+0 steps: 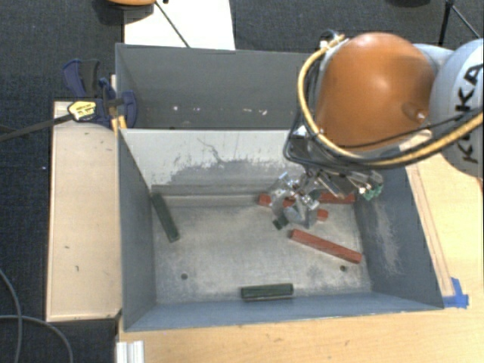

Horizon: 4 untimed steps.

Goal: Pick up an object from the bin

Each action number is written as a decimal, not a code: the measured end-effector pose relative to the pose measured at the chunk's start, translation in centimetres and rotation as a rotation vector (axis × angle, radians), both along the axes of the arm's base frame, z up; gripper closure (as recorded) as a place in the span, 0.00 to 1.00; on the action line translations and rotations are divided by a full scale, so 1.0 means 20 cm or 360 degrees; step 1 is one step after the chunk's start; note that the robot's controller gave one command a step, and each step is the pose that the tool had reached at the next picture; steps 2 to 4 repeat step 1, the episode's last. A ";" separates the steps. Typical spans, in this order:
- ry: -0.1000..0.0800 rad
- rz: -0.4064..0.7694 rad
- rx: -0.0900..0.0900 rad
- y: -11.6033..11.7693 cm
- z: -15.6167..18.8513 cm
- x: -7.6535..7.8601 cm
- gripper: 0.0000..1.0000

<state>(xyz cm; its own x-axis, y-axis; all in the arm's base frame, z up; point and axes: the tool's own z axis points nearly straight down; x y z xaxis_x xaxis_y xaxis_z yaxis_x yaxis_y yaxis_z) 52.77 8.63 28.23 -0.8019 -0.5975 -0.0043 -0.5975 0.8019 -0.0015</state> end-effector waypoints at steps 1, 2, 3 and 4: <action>-0.0012 0.0017 0.0001 0.05 -0.22 0.04 1.00; -0.0012 0.0017 0.0001 0.05 -0.22 0.04 1.00; -0.0012 0.0017 0.0001 0.05 -0.22 0.04 1.00; -0.0012 0.0017 0.0001 0.05 -0.22 0.04 1.00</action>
Offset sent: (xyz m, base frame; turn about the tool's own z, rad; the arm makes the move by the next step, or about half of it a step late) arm -0.0206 0.0042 -0.1366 0.0074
